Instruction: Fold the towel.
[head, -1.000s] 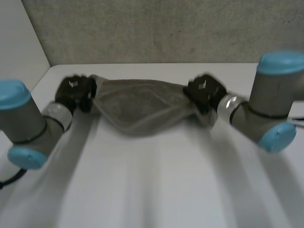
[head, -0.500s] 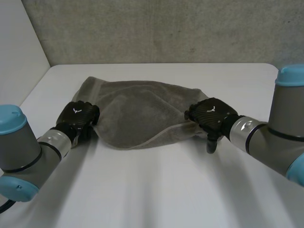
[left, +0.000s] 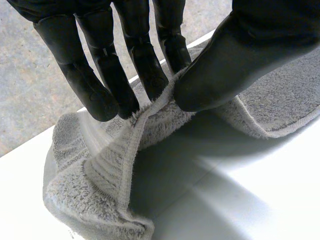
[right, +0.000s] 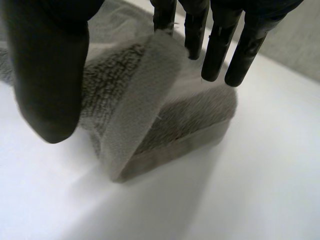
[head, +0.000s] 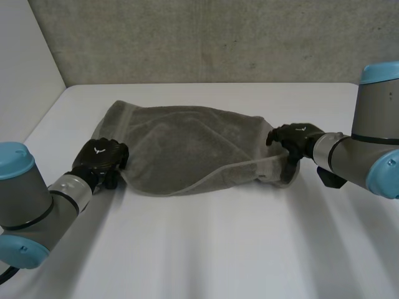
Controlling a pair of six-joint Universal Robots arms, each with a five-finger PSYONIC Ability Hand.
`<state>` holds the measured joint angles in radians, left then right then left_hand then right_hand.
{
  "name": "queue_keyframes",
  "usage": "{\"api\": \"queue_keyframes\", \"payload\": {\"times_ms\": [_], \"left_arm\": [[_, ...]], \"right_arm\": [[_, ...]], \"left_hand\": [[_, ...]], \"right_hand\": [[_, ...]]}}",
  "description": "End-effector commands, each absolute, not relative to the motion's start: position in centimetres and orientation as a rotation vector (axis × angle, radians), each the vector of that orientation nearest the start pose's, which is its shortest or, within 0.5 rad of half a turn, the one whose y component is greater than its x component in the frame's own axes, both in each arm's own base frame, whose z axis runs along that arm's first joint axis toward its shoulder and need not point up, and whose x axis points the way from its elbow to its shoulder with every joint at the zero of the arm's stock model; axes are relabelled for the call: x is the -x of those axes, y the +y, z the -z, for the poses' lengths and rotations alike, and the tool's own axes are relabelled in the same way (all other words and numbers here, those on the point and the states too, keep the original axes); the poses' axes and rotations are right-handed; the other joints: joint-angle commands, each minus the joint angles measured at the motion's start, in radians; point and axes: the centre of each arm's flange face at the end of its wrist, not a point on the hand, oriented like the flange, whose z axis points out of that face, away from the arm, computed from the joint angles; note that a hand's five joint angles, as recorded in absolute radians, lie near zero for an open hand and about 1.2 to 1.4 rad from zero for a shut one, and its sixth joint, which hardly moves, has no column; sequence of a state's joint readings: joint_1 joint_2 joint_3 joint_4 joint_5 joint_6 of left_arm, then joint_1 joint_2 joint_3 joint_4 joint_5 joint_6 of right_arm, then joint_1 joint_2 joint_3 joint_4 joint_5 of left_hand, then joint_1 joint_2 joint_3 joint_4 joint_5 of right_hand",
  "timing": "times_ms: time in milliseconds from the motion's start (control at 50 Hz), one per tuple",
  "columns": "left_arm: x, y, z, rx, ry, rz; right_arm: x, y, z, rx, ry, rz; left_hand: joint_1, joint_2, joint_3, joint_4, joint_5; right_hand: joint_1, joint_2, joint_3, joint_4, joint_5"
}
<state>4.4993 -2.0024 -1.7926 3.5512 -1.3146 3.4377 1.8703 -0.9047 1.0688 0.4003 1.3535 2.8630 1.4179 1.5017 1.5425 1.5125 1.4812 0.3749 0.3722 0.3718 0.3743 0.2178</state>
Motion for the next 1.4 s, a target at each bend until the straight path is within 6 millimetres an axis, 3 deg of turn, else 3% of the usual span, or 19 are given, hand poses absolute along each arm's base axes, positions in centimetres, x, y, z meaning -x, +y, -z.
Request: {"api": "queue_keyframes", "payload": {"times_ms": [20,60,100,260,440,620,760,960,1020,1040,1100,1180,1220,1260,1280,1300,1320,1340,1400], "left_arm": [[21.8,-30.0,-13.9,-0.882,2.43,2.024],[21.6,-30.2,-13.8,-0.873,2.43,2.023],[21.6,-30.2,-13.8,-0.869,2.426,2.025],[21.4,-31.1,-13.2,-0.849,2.375,2.073],[21.4,-32.1,-11.9,-0.841,2.355,2.091],[21.5,-32.6,-11.4,-0.839,2.357,2.092],[21.5,-32.9,-10.8,-0.84,2.367,2.075],[21.1,-33.4,-10.6,-0.814,2.378,2.055],[19.9,-34.0,-11.5,-0.765,2.355,2.062],[19.4,-34.2,-12.4,-0.744,2.335,2.075],[19.1,-33.9,-14.2,-0.728,2.306,2.099],[19.1,-33.3,-15.5,-0.728,2.312,2.101],[18.9,-32.3,-18.0,-0.725,2.299,2.115],[18.9,-31.6,-19.4,-0.73,2.293,2.127],[18.9,-31.0,-20.7,-0.731,2.281,2.142],[18.9,-31.0,-20.8,-0.731,2.28,2.142],[18.9,-30.4,-22.1,-0.737,2.26,2.164],[19.0,-29.9,-23.7,-0.737,2.22,2.201],[19.0,-29.2,-25.5,-0.738,2.17,2.245]], "right_arm": [[-25.8,-32.8,-18.3,0.854,2.438,1.324],[-25.7,-32.8,-18.5,0.815,2.429,1.313],[-25.7,-32.8,-18.7,0.781,2.424,1.315],[-23.3,-33.0,-20.3,0.673,2.402,1.421],[-20.5,-32.7,-18.9,0.632,2.379,1.548],[-19.9,-33.0,-18.2,0.591,2.347,1.628],[-19.4,-33.7,-17.9,0.546,2.327,1.678],[-18.6,-34.3,-18.1,0.506,2.329,1.711],[-18.6,-34.3,-18.1,0.505,2.329,1.713],[-18.6,-34.3,-18.1,0.505,2.329,1.713],[-18.5,-34.3,-18.7,0.504,2.317,1.736],[-18.3,-34.1,-21.4,0.517,2.254,1.831],[-18.2,-34.0,-22.5,0.527,2.231,1.865],[-18.2,-33.7,-24.8,0.538,2.176,1.94],[-18.2,-33.7,-24.9,0.538,2.176,1.94],[-18.2,-33.4,-26.3,0.541,2.144,1.981],[-18.2,-33.0,-27.8,0.548,2.115,2.018],[-18.2,-33.0,-27.8,0.548,2.115,2.018],[-18.2,-31.9,-30.6,0.579,2.079,2.055]], "left_hand": [[-0.022,-0.105,-0.146,-0.116,-0.259],[-0.022,-0.105,-0.146,-0.116,-0.259],[-0.022,-0.105,-0.146,-0.116,-0.259],[-0.022,-0.105,-0.146,-0.116,-0.259],[-0.022,-0.105,-0.146,-0.116,-0.259],[-0.109,-0.193,-0.234,-0.204,-0.347],[-0.426,-0.51,-0.551,-0.521,-0.664],[-0.432,-0.516,-0.557,-0.527,-0.67],[-0.259,-0.343,-0.384,-0.354,-0.497],[-0.032,-0.116,-0.157,-0.127,-0.27],[-0.022,-0.105,-0.146,-0.116,-0.259],[-0.022,-0.105,-0.146,-0.116,-0.259],[-0.022,-0.105,-0.146,-0.116,-0.259],[-0.022,-0.105,-0.146,-0.116,-0.259],[-0.022,-0.105,-0.146,-0.116,-0.259],[-0.022,-0.105,-0.146,-0.116,-0.259],[-0.022,-0.105,-0.146,-0.116,-0.259],[-0.022,-0.105,-0.146,-0.116,-0.259],[-0.022,-0.105,-0.146,-0.116,-0.259]], "right_hand": [[0.333,0.335,0.336,0.333,0.315],[0.882,0.884,0.885,0.882,0.864],[1.02,1.023,1.023,1.021,1.003],[1.021,1.024,1.025,1.022,1.004],[1.021,1.024,1.025,1.022,1.004],[1.021,1.024,1.025,1.022,1.004],[1.021,1.024,1.025,1.022,1.004],[1.021,1.024,1.025,1.022,1.004],[1.021,1.024,1.025,1.022,1.004],[1.021,1.024,1.025,1.022,1.004],[1.021,1.024,1.025,1.022,1.004],[1.021,1.024,1.025,1.022,1.004],[1.021,1.024,1.025,1.022,1.004],[1.021,1.024,1.025,1.022,1.004],[1.021,1.024,1.025,1.022,1.004],[1.021,1.024,1.025,1.022,1.004],[1.021,1.024,1.025,1.022,1.004],[1.021,1.024,1.025,1.022,1.004],[1.021,1.024,1.025,1.022,1.004]]}}
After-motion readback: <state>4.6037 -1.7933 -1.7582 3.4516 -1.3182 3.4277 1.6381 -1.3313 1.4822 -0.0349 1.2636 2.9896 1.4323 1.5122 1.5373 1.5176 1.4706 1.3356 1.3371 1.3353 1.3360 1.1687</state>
